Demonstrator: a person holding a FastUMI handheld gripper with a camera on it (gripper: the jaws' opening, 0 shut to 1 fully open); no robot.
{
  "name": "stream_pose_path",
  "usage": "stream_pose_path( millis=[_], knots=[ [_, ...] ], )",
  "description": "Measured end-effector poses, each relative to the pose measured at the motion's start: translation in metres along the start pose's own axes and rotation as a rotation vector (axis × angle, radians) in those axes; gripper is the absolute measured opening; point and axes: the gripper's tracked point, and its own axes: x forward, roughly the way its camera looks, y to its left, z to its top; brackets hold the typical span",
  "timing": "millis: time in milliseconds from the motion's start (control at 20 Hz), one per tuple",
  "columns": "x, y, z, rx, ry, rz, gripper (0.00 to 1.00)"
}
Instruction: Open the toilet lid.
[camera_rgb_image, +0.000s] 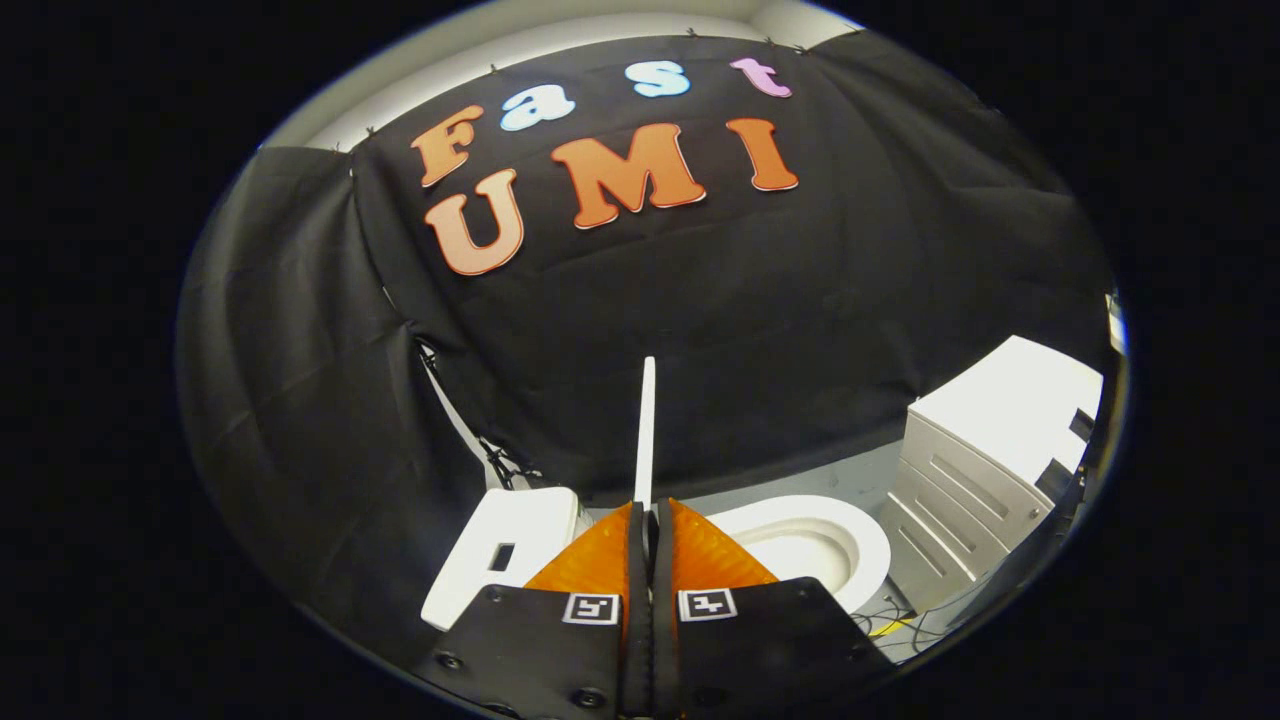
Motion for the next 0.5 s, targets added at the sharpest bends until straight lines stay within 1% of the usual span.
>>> stream_pose_path(
  millis=[250, 500],
  knots=[
    [-0.001, 0.038, -0.003, -0.084, -0.003, 0.021, 0.08],
    [-0.004, 0.08, -0.011, -0.13, -0.001, 0.074, 0.08]
  ],
)
